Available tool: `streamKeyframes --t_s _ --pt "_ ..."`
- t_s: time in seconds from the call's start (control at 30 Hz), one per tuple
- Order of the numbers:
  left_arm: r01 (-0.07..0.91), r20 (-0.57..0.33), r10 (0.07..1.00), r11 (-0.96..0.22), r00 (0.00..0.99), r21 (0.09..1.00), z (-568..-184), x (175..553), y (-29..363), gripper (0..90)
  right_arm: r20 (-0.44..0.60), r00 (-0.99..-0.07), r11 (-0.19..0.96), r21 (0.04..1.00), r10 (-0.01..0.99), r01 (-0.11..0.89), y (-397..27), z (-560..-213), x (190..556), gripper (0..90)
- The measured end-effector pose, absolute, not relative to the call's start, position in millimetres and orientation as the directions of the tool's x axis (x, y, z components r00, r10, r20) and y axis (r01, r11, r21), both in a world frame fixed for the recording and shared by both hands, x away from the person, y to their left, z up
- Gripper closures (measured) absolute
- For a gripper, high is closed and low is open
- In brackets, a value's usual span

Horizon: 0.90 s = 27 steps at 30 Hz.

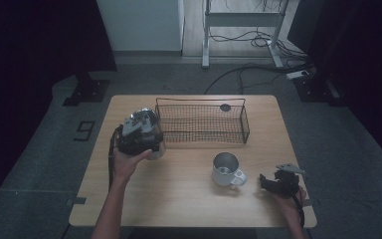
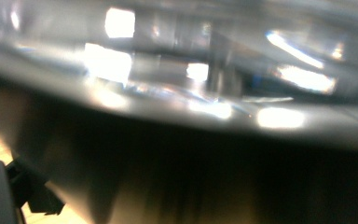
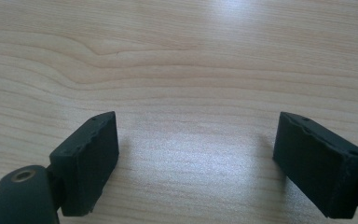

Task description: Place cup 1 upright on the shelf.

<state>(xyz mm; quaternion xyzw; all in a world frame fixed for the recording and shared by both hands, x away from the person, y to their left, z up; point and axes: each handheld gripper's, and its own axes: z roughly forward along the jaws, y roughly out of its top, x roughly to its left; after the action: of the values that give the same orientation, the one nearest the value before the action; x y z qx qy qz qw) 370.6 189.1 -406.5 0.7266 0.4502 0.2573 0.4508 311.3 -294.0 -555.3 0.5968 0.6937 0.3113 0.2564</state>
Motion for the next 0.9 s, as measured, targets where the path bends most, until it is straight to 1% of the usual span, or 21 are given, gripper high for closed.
streamKeyframes --t_s 0.9 --pt "0.413 -0.018 0.882 -0.202 0.471 0.888 -398 389 177 4.0 0.015 -0.156 0.094 0.738 0.988 0.668 -294 -555 311 13.8"
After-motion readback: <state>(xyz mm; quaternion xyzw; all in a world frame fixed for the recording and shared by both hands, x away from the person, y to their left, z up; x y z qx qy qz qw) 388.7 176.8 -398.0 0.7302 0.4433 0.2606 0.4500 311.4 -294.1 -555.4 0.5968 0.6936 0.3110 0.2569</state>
